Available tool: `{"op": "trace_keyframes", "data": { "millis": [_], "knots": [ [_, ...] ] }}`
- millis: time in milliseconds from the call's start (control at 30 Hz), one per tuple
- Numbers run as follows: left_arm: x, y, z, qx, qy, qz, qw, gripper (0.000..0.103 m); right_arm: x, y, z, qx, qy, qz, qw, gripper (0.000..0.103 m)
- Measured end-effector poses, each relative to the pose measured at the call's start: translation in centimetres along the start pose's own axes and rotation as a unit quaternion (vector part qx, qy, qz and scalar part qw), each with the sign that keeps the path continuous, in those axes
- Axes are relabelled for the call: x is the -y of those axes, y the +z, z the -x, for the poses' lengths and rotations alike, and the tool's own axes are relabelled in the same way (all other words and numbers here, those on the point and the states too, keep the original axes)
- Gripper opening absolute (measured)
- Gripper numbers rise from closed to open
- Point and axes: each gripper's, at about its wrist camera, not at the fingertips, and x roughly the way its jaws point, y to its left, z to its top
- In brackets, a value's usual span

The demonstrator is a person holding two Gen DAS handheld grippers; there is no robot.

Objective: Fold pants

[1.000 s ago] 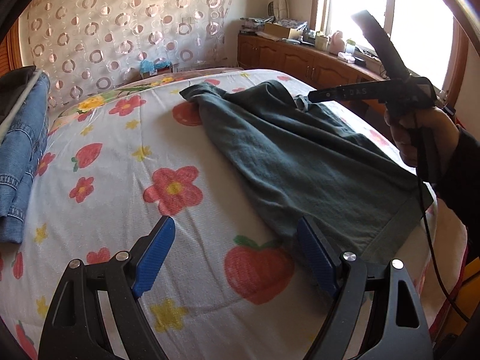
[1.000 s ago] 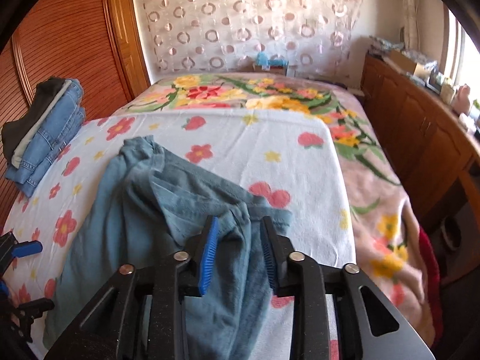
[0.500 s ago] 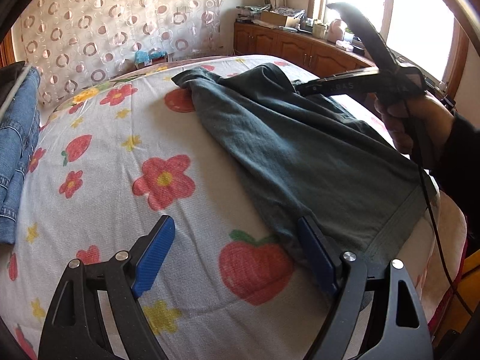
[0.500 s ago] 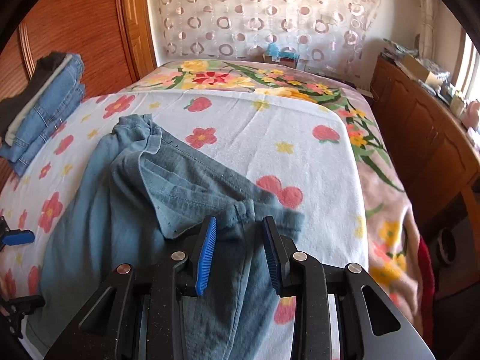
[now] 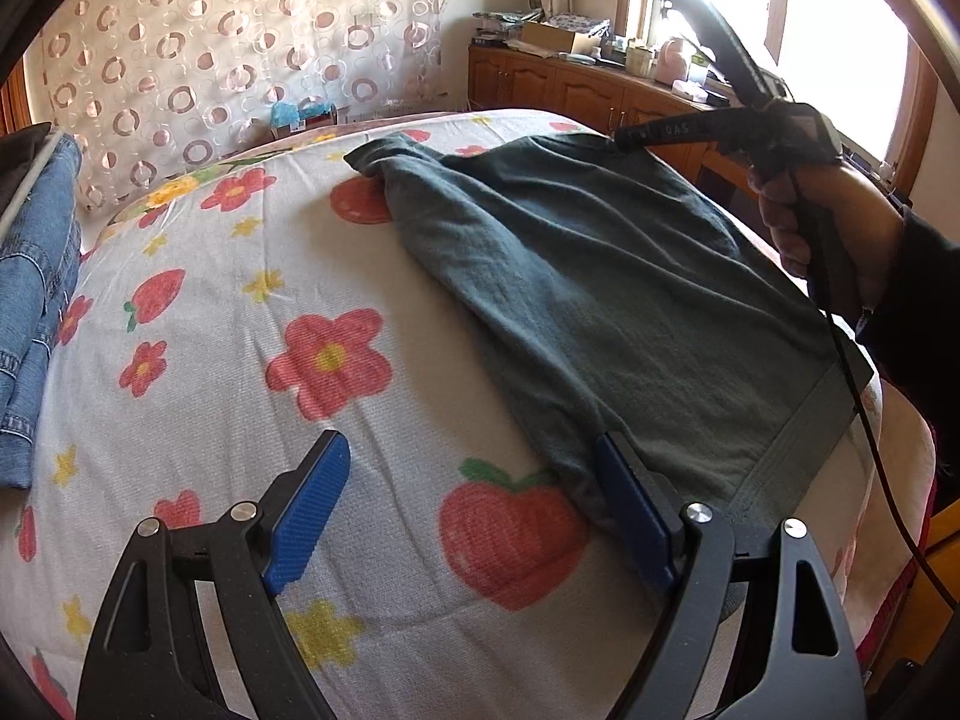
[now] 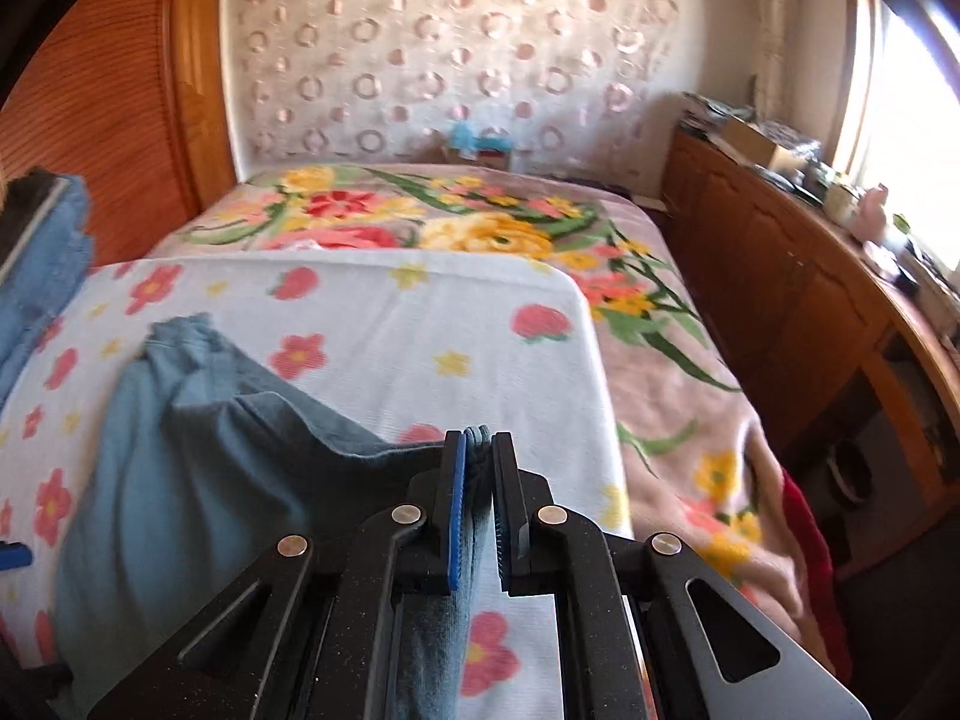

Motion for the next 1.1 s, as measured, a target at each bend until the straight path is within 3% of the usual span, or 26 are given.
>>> {"op": "trace_keyframes", "data": {
  "millis": [300,367,500,900,1100],
  "knots": [
    [0.0,0.0,-0.1,0.000,0.001,-0.001,1.0000,0.084,1.3,-0.6,-0.3,-0.023,-0.012,-0.015,1.000,0.008],
    [0.0,0.0,-0.1,0.000,0.001,-0.001,1.0000,0.084,1.3,-0.4,0.1,-0.019,-0.009,-0.014,1.000,0.024],
    [0.0,-0.1,-0.1,0.000,0.000,0.000,1.0000,0.084,-0.1,0.1,0.7,-0.009,0.006,-0.019,1.000,0.026],
    [-0.1,-0.1,-0.1,0.000,0.002,-0.001,1.0000,0.084,0.8,-9.3,10.5,0.007,0.067,-0.015,0.998,0.027],
    [-0.1,-0.1,-0.1,0.000,0.003,-0.002,1.0000,0.084,1.8,-13.2,14.2,0.020,0.070,-0.029,0.997,0.041]
  ]
}}
